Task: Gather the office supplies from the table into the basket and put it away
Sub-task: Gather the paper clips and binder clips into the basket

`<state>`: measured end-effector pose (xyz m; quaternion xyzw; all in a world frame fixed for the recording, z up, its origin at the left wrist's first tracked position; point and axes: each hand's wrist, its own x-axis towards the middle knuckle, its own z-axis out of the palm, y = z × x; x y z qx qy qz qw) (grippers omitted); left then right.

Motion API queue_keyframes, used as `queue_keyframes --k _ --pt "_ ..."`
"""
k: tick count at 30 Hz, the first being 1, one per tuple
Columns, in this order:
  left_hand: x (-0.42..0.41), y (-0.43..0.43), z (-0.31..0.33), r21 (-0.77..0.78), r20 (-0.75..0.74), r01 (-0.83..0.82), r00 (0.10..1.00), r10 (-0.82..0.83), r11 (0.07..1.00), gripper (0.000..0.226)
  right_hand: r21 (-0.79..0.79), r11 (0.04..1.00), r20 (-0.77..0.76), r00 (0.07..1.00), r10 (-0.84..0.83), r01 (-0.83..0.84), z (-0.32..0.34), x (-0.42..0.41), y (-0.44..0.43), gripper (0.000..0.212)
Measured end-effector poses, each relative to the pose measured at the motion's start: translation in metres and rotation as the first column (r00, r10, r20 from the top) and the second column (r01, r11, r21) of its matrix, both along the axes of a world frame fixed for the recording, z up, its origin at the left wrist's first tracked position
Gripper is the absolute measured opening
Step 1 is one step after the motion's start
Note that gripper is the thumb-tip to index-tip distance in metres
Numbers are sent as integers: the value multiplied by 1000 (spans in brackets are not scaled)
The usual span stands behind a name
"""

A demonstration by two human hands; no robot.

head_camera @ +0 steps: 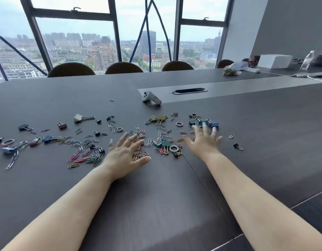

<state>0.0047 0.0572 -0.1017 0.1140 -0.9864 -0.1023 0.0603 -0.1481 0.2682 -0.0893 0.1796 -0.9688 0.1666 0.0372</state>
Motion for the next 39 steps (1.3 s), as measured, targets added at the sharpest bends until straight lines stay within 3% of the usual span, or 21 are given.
queue_keyframes --k 3,5,8,10,13,16,18,20,23,26,32,36,39 --pt "1 4 1 -24 170 -33 985 37 999 134 144 956 102 957 -271 255 -5 -8 38 84" --pt "-2 5 1 -1 189 -63 980 62 998 119 170 942 166 934 -316 288 -9 -9 48 90" --pt "-3 7 0 -22 167 -62 984 65 998 94 95 989 159 979 -129 115 -12 -6 37 91" --pt "-4 6 -1 -28 138 -38 989 42 999 111 54 995 153 985 76 -85 -11 1 24 93" --pt "-12 4 -3 -11 115 2 993 -1 1000 135 48 935 206 920 334 -351 -8 13 10 101" --pt "-31 3 0 -66 168 36 985 -24 997 132 8 908 176 895 410 -418 -8 7 4 98" --pt "-45 1 2 -80 190 35 982 -19 996 109 13 962 71 960 271 -273 -8 -13 7 88" --pt "-58 0 3 -59 164 10 986 0 998 84 75 997 14 1000 23 -24 -8 -39 17 87" --pt "-76 -1 1 -23 43 -20 999 21 1000 78 138 969 79 973 -219 207 -9 -73 30 96" --pt "-88 -6 -2 5 -19 -33 999 33 999 76 162 952 151 947 -283 258 -9 -100 27 102" --pt "-93 -13 -8 -2 -73 -55 996 55 998 63 65 998 155 988 -2 -8 -11 -136 -3 86" --pt "-92 -15 -6 8 -90 -96 991 96 995 55 1 975 152 964 218 -221 -11 -136 -9 62" --pt "-91 -14 -4 1 -99 -121 988 120 993 51 -232 927 248 903 351 -296 -5 -122 -5 56"
